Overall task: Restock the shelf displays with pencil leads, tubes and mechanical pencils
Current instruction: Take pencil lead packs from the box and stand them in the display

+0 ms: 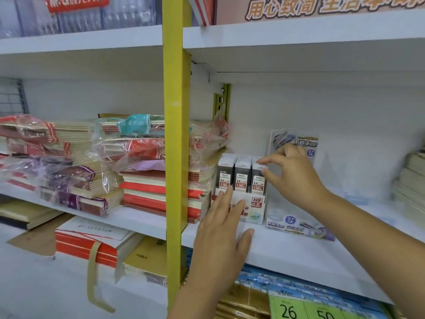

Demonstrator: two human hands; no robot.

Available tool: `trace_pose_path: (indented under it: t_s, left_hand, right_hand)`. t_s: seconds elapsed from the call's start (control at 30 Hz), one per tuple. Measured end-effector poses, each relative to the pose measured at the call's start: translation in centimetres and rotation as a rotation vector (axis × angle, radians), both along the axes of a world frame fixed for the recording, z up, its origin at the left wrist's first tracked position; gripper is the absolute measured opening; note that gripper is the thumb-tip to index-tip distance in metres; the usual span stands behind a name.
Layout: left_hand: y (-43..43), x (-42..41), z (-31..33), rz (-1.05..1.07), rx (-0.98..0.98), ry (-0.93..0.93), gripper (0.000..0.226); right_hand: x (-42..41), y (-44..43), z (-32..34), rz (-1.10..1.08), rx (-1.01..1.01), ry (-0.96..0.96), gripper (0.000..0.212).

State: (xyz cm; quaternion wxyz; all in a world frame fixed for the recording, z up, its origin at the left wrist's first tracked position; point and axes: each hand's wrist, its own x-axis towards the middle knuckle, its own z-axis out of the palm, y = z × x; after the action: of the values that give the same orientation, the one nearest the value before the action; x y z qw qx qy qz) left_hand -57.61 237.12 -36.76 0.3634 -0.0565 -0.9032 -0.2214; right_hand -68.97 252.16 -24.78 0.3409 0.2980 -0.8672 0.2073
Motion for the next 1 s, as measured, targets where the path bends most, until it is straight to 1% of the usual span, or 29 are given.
trace_pose_path:
  t_s: [0.13, 0.2, 0.23, 0.27, 0.33, 0.37, 0.4, 0.47, 0.53, 0.63, 0.73, 0.8, 0.87, 0.93, 1.0]
  left_hand:
    - [0.0, 0.3, 0.0, -0.025, 0.015, -0.017, 0.056]
    - [0.3, 1.0, -0.1, -0.026, 0.027, 0.006, 0.054]
    - [0.5, 1.8, -0.2, -0.015, 0.037, 0.033, 0.051]
    - [0.6, 2.6, -0.4, 0.0, 0.052, 0.08, 0.046]
    - [0.7, 4.4, -1.3, 0.006, 0.06, 0.191, 0.035]
    - [0.9, 5.3, -2.0, 0.0, 0.057, 0.21, 0.033]
    - [1.2, 6.2, -2.8, -0.014, 0.055, 0.19, 0.032]
    - [1.7, 7.8, -5.3, -0.058, 0.055, 0.055, 0.033]
    - [2.2, 9.6, -9.5, -0.093, 0.076, -0.196, 0.038]
    - [3.3, 12.8, -17.3, -0.074, 0.202, -0.606, 0.048]
    - [4.7, 16.1, -24.6, 0.007, 0.366, -0.9, 0.056]
    - [5.7, 17.8, -28.7, 0.041, 0.457, -1.059, 0.061]
    - [6.5, 18.7, -31.6, 0.045, 0.526, -1.173, 0.063]
    - [7.0, 18.8, -33.4, 0.041, 0.614, -1.257, 0.065]
    - [7.2, 18.4, -34.5, 0.039, 0.683, -1.292, 0.063]
  right_hand:
    - [1.2, 0.4, -0.3, -0.007, 0.018, 0.026, 0.03]
    - [2.7, 1.0, -0.5, 0.027, -0.038, 0.011, 0.034]
    - [3.9, 1.5, -0.7, 0.065, -0.097, -0.009, 0.033]
    - [5.4, 2.2, -1.1, 0.119, -0.173, -0.044, 0.03]
    - [9.0, 3.8, -2.3, 0.258, -0.325, -0.174, 0.024]
    - [10.9, 4.6, -3.2, 0.33, -0.389, -0.251, 0.024]
    - [12.6, 5.4, -4.4, 0.387, -0.444, -0.332, 0.025]
    - [15.1, 6.7, -7.9, 0.441, -0.52, -0.505, 0.024]
    - [16.6, 7.9, -13.3, 0.395, -0.527, -0.666, 0.025]
    - [18.1, 9.7, -23.5, 0.209, -0.43, -0.974, 0.023]
    - [19.6, 11.2, -33.9, 0.071, -0.3, -1.222, 0.018]
    - [20.7, 11.8, -39.3, 0.0, -0.246, -1.379, 0.019]
    - [21.3, 12.2, -43.0, -0.063, -0.191, -1.45, 0.026]
    - [21.2, 12.2, -45.6, -0.109, -0.137, -1.425, 0.034]
    - [20.3, 12.0, -47.2, -0.144, -0.119, -1.41, 0.042]
